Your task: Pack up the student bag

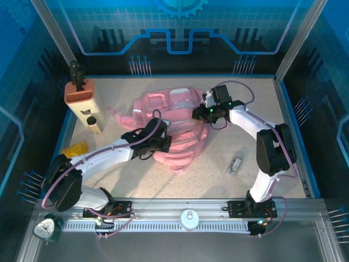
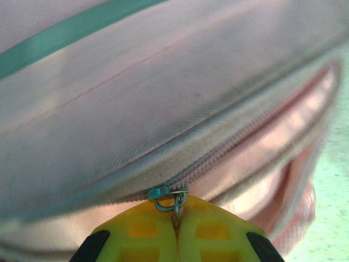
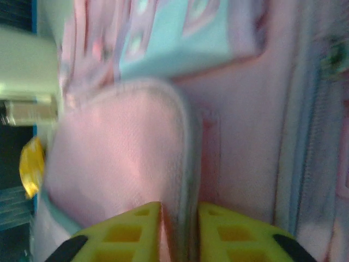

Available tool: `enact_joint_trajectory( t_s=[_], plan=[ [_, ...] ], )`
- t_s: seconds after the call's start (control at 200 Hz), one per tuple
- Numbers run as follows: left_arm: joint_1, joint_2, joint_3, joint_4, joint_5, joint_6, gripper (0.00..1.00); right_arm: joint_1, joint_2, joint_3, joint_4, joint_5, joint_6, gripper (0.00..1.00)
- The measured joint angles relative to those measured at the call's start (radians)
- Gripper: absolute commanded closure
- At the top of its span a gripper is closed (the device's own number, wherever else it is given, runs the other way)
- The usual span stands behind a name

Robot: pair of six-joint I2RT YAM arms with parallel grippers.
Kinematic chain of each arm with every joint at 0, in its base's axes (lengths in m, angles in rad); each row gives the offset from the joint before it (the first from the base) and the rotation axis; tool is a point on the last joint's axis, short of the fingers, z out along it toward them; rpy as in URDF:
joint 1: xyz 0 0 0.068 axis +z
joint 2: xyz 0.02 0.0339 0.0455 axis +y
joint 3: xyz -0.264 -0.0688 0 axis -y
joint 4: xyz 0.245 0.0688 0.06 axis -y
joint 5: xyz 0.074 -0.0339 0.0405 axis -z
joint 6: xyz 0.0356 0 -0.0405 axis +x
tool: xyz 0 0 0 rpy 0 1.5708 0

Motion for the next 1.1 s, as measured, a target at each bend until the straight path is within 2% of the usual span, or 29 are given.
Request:
enact_joint_trajectory(
  t_s=[0.125, 0.305, 0.445, 0.555, 0.755, 0.815, 0.961, 1.101],
  plan=[
    [-0.038, 0.063, 0.039, 0.071, 0.049, -0.038, 1.0, -0.018, 0.009, 0.049, 0.008, 0.024, -0.017, 0.52],
    [-0.045, 0.129, 0.11, 0.061, 0.056, -0.052, 1.0, -0.019, -0.116, -0.086, 0.019, 0.016, 0.003, 0.39],
    [-0.045, 0.129, 0.111, 0.06, 0.058, -0.052, 1.0, -0.011, -0.235, -0.236, 0.05, -0.018, 0.074, 0.36],
    [-0.045, 0.129, 0.111, 0.059, 0.06, -0.052, 1.0, 0.033, -0.278, -0.335, 0.108, -0.045, 0.164, 0.36],
    [-0.045, 0.129, 0.111, 0.046, 0.061, -0.051, 1.0, 0.093, -0.319, -0.408, 0.191, -0.025, 0.289, 0.35],
    [-0.045, 0.129, 0.111, 0.045, 0.063, -0.047, 1.0, 0.096, -0.322, -0.408, 0.213, -0.02, 0.319, 0.36],
    [-0.045, 0.129, 0.111, 0.028, 0.064, -0.023, 1.0, 0.114, -0.304, -0.406, 0.253, -0.01, 0.36, 0.5],
    [-0.044, 0.129, 0.113, -0.008, 0.061, 0.023, 1.0, 0.113, -0.262, -0.397, 0.265, -0.011, 0.365, 0.79]
  ],
)
